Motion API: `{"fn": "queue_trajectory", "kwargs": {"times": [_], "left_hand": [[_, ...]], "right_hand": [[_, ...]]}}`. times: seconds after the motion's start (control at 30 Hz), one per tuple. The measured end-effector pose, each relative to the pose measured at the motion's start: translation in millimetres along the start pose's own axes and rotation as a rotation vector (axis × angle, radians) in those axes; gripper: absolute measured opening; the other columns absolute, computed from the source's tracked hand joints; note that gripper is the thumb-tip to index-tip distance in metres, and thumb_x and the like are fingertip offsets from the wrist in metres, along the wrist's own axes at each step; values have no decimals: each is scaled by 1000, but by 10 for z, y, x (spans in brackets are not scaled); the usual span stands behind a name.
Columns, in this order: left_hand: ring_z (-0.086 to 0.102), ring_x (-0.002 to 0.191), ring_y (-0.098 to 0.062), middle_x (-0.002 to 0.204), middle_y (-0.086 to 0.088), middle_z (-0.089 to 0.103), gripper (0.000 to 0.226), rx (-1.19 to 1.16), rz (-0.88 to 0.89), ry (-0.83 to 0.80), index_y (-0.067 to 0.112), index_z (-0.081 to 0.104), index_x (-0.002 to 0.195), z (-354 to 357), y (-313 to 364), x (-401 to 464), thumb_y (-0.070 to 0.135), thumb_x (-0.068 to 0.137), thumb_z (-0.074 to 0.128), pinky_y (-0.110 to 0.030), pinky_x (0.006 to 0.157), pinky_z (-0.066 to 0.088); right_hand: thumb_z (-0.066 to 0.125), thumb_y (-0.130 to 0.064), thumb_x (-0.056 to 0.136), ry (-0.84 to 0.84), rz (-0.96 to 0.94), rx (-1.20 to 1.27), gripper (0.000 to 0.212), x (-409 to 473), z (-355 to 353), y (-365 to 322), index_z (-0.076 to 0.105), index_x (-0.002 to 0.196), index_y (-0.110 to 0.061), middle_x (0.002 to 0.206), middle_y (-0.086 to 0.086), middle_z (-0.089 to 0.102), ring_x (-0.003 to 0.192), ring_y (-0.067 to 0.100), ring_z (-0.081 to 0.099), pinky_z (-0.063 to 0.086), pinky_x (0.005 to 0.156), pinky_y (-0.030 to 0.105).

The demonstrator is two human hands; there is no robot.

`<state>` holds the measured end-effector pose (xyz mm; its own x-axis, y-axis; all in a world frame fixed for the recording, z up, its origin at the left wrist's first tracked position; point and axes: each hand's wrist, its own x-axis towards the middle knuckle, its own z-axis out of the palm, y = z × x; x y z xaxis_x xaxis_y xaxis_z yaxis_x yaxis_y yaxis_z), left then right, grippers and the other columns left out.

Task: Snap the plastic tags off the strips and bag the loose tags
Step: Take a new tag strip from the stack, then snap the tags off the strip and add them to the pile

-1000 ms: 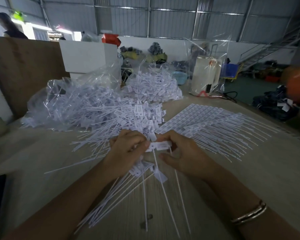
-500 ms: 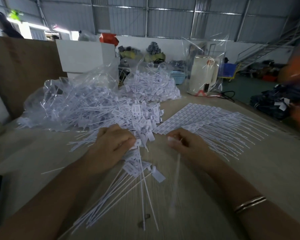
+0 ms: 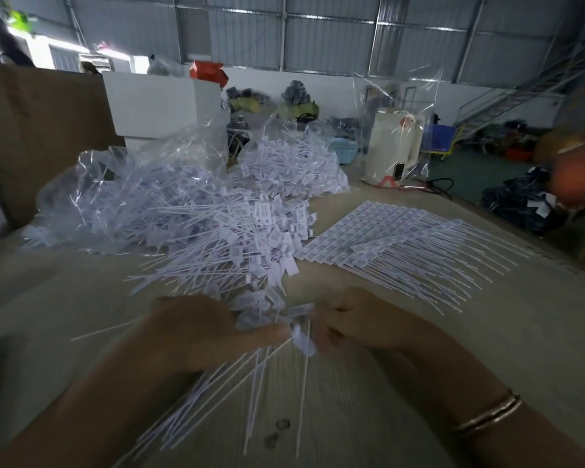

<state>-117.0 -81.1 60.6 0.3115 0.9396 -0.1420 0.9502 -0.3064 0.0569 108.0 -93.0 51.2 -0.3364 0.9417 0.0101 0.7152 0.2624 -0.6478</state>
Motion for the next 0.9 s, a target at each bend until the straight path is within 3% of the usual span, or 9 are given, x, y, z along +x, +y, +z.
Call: {"fn": "queue_trajectory", "kwargs": {"times": [0.1,0.13,0.27,0.43,0.5,0.6,0.7,0.8,0.9], "left_hand": [[49,67,15,79,32,59,74,-22,202,52,59,47,110,38,178,-61,99,51,25,-15,64,35],[49,67,17,81,36,58,68,-53,248,61,59,45,111,40,206,-77,96,55,32,-13,61,34],[60,85,-8,94,10,63,78,-23,201,50,33,59,105,110,172,-13,85,50,38,-26,75,49],[53,77,-14,77,6,51,24,-34,150,31,20,48,85,119,91,70,44,85,49,-27,71,44],[49,76,-17,82,3,51,20,17,142,61,18,43,83,153,83,97,36,91,45,-27,70,39],[55,91,-19,109,-4,57,19,2,160,64,18,46,102,166,101,82,35,95,42,-27,72,37],[53,75,-12,87,4,53,11,-107,212,81,16,39,102,58,67,103,26,96,40,-25,58,34],[51,63,-15,74,-2,51,3,-346,253,266,16,38,95,-200,-48,257,14,97,40,-30,55,38],[49,53,-13,70,-4,52,2,-475,221,546,21,38,98,-644,-226,572,20,100,37,-24,45,34]], "right_hand": [[53,-29,93,-110,-39,59,50,30,100,-83,58,45,-37,51,-14,56,50,-5,49,38,60,14],[54,-32,93,-126,-48,70,47,45,137,-104,57,46,-36,53,-12,55,51,-4,48,38,61,16],[54,-29,93,-153,-83,89,42,67,216,-119,55,51,-30,49,-14,51,49,-3,45,37,58,15],[50,-29,95,165,-45,241,33,115,214,-17,76,78,-19,59,-5,58,54,4,49,39,57,14],[46,-33,95,326,18,308,36,129,155,48,74,72,-32,58,-9,60,52,0,48,36,50,7],[43,-33,96,477,74,388,38,143,47,151,74,74,-27,51,-11,53,49,2,44,35,48,9],[44,-36,96,581,109,556,41,159,4,228,75,72,-24,54,-2,48,51,11,41,34,50,20],[43,-38,96,603,121,592,42,189,7,266,74,71,-24,52,-6,48,49,5,43,36,51,19],[42,-39,96,575,106,515,43,225,7,271,74,68,-29,52,-8,53,49,3,46,38,50,16]]}}
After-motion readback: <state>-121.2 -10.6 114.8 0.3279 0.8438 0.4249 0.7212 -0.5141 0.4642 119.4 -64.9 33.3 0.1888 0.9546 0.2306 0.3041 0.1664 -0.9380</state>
